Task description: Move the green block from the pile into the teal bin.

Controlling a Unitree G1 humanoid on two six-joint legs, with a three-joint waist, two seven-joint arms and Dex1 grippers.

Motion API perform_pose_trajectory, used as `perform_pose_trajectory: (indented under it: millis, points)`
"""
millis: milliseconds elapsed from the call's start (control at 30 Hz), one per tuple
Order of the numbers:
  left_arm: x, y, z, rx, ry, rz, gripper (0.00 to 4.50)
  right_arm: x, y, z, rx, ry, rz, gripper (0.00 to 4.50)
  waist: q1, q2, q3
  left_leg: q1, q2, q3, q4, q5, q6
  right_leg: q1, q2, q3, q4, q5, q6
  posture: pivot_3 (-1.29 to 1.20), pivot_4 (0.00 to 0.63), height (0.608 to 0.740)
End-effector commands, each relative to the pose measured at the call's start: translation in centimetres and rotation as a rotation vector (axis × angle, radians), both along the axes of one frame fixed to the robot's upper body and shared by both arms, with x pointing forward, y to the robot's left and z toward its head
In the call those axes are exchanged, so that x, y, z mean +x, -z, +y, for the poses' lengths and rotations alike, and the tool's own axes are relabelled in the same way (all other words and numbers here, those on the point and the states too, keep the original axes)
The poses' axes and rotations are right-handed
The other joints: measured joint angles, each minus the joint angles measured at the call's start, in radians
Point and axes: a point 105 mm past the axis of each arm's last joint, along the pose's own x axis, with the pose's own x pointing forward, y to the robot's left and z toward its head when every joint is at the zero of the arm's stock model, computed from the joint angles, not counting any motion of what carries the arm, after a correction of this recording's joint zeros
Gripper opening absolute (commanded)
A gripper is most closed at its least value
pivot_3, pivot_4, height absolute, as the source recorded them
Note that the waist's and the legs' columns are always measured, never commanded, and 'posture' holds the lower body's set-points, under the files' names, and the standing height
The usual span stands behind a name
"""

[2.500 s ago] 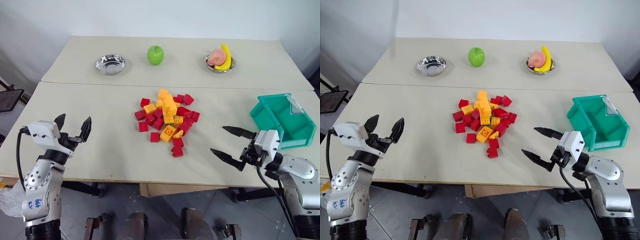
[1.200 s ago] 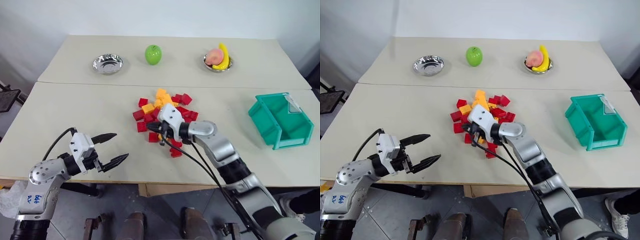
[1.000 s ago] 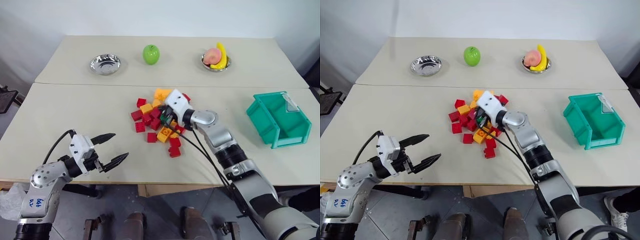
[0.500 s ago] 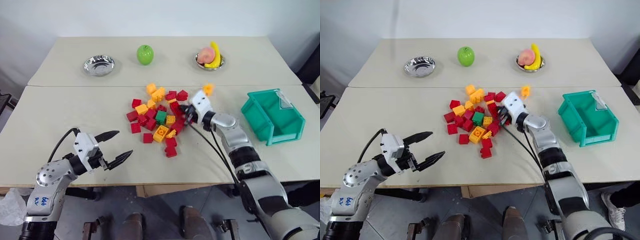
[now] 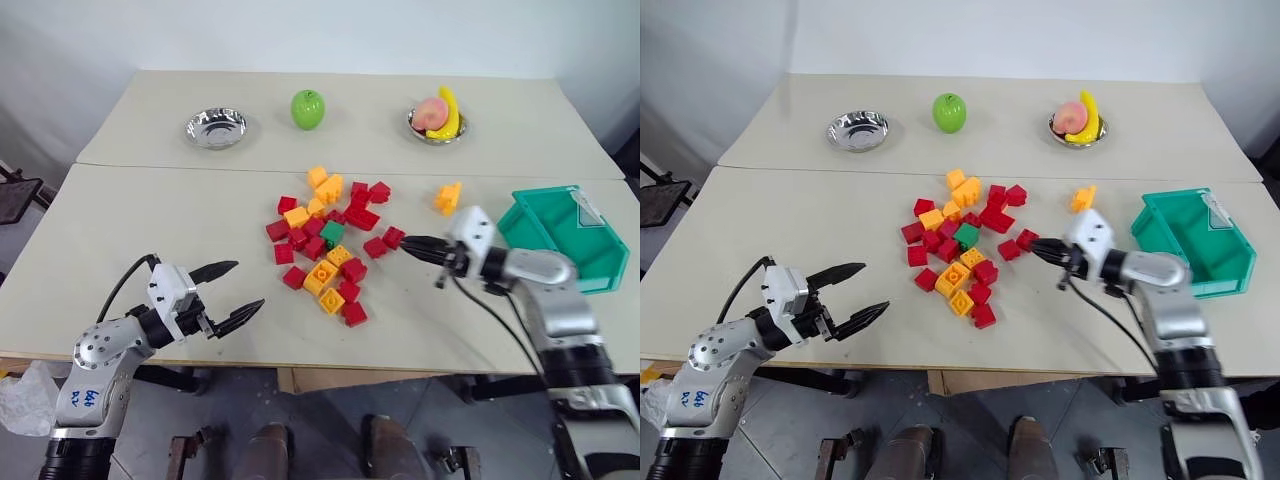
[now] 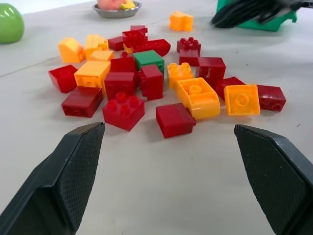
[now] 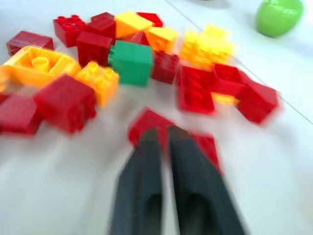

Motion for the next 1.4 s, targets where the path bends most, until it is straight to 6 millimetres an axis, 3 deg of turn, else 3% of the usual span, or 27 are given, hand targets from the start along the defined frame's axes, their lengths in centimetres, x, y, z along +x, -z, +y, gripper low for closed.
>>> perform_pose_trajectory:
  millis: [33, 100, 200, 300, 333, 600, 800, 1167, 1267, 1400]
  points:
    - [-0.4, -0.9, 1.6, 0.009, -0.025, -0.047, 4.5, -1.6, -1.4, -2.9, 0.036, 0.037, -0.034, 1.59, -0.001, 0.0, 0.0, 0.0, 0.0, 0.0, 0.0, 0.0, 0.0, 0.0, 0.0, 0.0, 0.0, 0.0, 0.0, 0.0, 0.15, 0.74]
    - [-0.6, -1.0, 2.1, 0.022, -0.026, -0.049, 4.5, -2.4, -0.9, -5.0, 0.006, 0.089, -0.026, 2.35, 0.0, 0.0, 0.0, 0.001, 0.0, 0.001, 0.0, 0.0, 0.0, 0.0, 0.0, 0.0, 0.0, 0.0, 0.0, 0.0, 0.15, 0.74]
    - [-0.5, -1.2, 2.2, 0.019, -0.021, -0.048, 4.5, -3.0, -0.2, -5.9, 0.023, 0.118, 0.023, 3.36, 0.0, 0.0, 0.0, 0.001, 0.0, 0.002, 0.0, 0.0, 0.0, 0.001, 0.0, 0.0, 0.0, 0.0, 0.0, 0.0, 0.15, 0.74]
    - [-0.5, -1.2, 2.1, 0.022, -0.011, -0.047, 4.5, -2.4, -0.5, -4.4, 0.046, 0.109, 0.016, 4.41, -0.003, 0.0, 0.0, 0.002, 0.001, 0.002, 0.0, 0.0, 0.0, 0.001, 0.0, 0.001, 0.0, 0.0, 0.0, 0.0, 0.15, 0.74]
    - [-0.5, -1.2, 2.0, 0.023, -0.004, -0.046, 4.5, -2.1, -0.6, -3.4, 0.055, 0.091, 0.033, 4.46, -0.004, 0.0, 0.0, 0.002, 0.001, 0.002, 0.0, 0.0, 0.0, 0.001, 0.0, 0.001, 0.0, 0.0, 0.0, 0.0, 0.15, 0.74]
    - [-0.5, -1.3, 0.4, 0.018, 0.046, -0.05, 4.5, 0.8, -1.8, 7.3, 0.059, -0.068, 0.112, 4.46, -0.01, 0.0, 0.0, 0.002, 0.001, 0.001, 0.0, 0.0, 0.0, 0.0, 0.0, 0.001, 0.0, 0.0, 0.0, 0.0, 0.15, 0.74]
    - [-0.9, -1.7, -0.2, 0.016, 0.071, -0.051, 4.5, 3.9, -1.2, 12.0, -0.016, -0.012, 0.153, 4.46, -0.005, 0.0, 0.0, 0.0, 0.001, -0.001, 0.0, 0.0, -0.001, -0.001, 0.0, 0.0, 0.001, 0.001, -0.001, 0.0, 0.15, 0.74]
    - [-1.6, -1.6, -0.6, 0.002, 0.062, -0.046, 4.5, 6.1, 0.1, 14.3, -0.082, 0.028, 0.151, 4.46, -0.018, 0.0, 0.0, 0.0, 0.001, 0.0, 0.0, 0.0, -0.001, -0.002, 0.001, 0.0, 0.001, 0.001, -0.001, 0.0, 0.15, 0.74]
    - [-1.6, -1.6, -0.7, -0.005, 0.057, -0.047, 4.5, 6.2, 0.1, 14.3, -0.079, 0.031, 0.155, 3.87, -0.025, 0.0, 0.0, 0.0, 0.001, 0.0, 0.0, 0.0, -0.001, -0.002, 0.001, 0.0, 0.002, 0.001, -0.001, 0.0, 0.15, 0.74]
    - [-1.6, -1.5, -0.8, -0.008, 0.055, -0.046, 4.5, 6.3, 0.0, 14.4, -0.065, 0.024, 0.153, 2.5, -0.025, 0.0, 0.0, 0.0, 0.001, 0.0, 0.0, 0.0, -0.001, -0.002, 0.001, 0.0, 0.002, 0.001, -0.001, 0.0, 0.15, 0.74]
